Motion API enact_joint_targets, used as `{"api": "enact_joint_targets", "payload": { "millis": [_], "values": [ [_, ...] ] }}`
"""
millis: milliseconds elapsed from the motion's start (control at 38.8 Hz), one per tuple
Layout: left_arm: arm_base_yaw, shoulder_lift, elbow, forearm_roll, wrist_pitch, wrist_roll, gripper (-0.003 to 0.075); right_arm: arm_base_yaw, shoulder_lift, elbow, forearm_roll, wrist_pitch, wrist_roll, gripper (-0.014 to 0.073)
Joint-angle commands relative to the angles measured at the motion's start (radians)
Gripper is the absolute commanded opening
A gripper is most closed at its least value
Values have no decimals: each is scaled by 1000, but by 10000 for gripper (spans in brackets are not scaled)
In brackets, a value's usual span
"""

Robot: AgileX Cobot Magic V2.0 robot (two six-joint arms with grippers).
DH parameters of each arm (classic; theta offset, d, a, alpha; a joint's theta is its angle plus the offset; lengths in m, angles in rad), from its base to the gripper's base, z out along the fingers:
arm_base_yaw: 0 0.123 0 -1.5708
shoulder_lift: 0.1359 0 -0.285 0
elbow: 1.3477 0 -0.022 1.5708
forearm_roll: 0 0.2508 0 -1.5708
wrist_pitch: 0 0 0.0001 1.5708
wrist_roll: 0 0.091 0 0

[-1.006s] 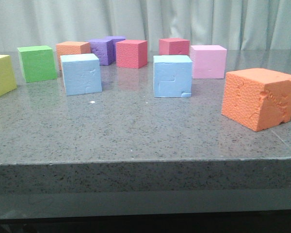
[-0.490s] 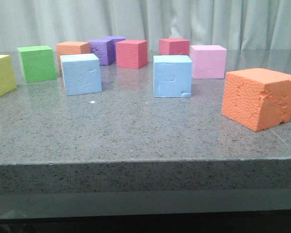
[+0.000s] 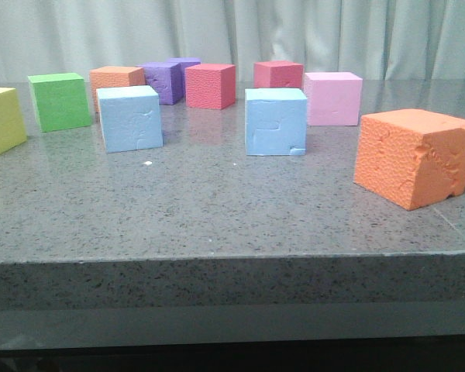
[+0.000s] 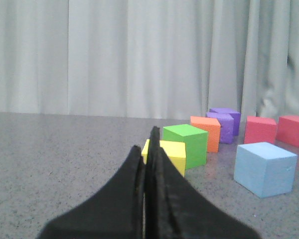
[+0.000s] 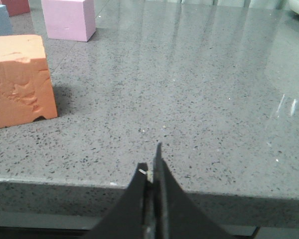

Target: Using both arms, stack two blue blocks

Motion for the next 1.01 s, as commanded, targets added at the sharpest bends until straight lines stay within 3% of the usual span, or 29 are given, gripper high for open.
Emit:
{"api": "enact_joint_targets", "payload": {
  "millis": [0, 232, 413, 619, 826, 981],
  "values": [
    [0, -18, 2, -7, -96, -2, -20, -5, -10, -6, 6, -87, -6, -60],
    [0, -18, 2, -7, -113, -2, -20, -5, -10, -6, 52, -110, -2, -60],
    [0, -18, 2, -7, -239, -2, -20, -5, -10, -6, 244, -246, -2, -60],
    [0, -18, -16, -7, -288, -15, -20, -3, -10, -18, 274, -395, -3, -60],
    [0, 19, -179, -7, -261, -15, -20, -3, -2, -230, 128, -172, -30, -60],
    [0, 147, -374, -7, -80, -15, -20, -3, 88, -427, 44, -17, -31, -60]
  ]
}}
